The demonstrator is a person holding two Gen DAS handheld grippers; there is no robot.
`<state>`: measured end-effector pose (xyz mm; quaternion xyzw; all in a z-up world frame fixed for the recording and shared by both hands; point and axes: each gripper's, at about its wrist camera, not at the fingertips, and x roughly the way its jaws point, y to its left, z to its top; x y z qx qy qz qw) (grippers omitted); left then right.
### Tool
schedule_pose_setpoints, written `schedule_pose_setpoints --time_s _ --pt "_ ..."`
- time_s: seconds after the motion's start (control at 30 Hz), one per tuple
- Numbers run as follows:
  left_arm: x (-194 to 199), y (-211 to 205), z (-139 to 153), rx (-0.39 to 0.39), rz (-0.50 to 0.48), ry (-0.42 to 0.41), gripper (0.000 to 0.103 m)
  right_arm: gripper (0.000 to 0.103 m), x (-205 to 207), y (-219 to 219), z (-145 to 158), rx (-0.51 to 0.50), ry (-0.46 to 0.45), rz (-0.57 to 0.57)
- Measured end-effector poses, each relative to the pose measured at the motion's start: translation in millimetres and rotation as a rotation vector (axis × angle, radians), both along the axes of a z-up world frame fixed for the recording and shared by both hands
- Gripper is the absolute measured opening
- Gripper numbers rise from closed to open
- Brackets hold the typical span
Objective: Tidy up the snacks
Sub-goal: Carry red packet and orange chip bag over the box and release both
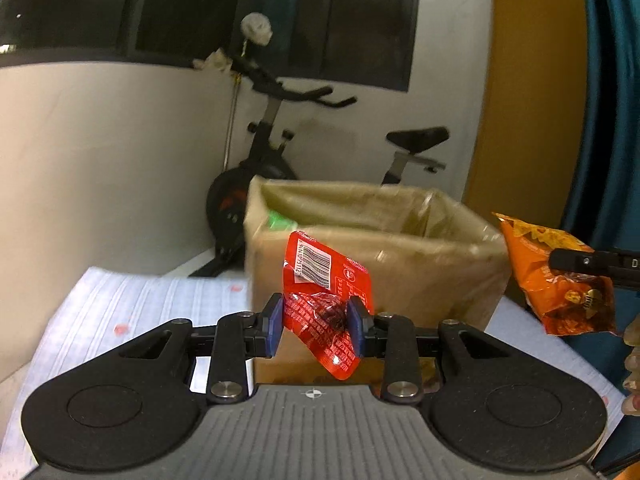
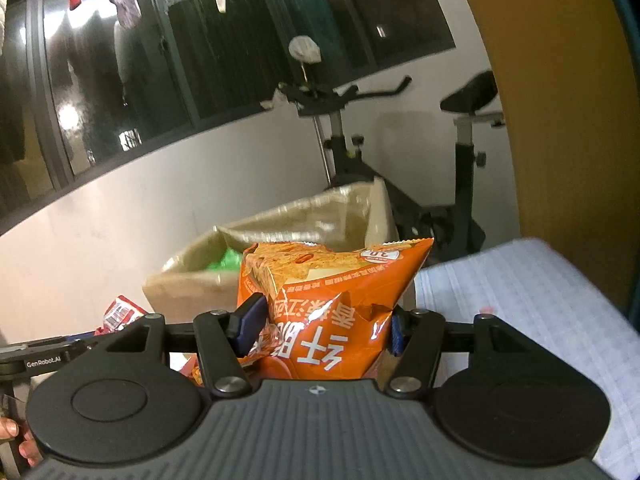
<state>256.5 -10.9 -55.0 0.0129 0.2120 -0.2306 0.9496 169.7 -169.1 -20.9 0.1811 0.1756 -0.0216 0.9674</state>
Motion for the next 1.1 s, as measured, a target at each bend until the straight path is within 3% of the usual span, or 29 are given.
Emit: schedule_pose_setpoints --time_s 0.3,0.57,0.9,1.1 --pt "18 -28 23 -0.017 -0.052 -0.058 0.035 0.061 21 -16 23 -0.029 -0.053 -0.003" --pt "51 -53 37 -0.018 -0.071 -0.092 0.035 0.061 70 -29 36 -0.091 -0.082 -0.005" --pt "109 -77 30 0.041 -0.008 -0.035 0.035 0.061 167 -19 20 -0.195 -0.031 0.062" --pt "123 -77 20 0.064 0.025 0.016 0.036 0.061 198 -3 -2 -0.224 0.069 0.121"
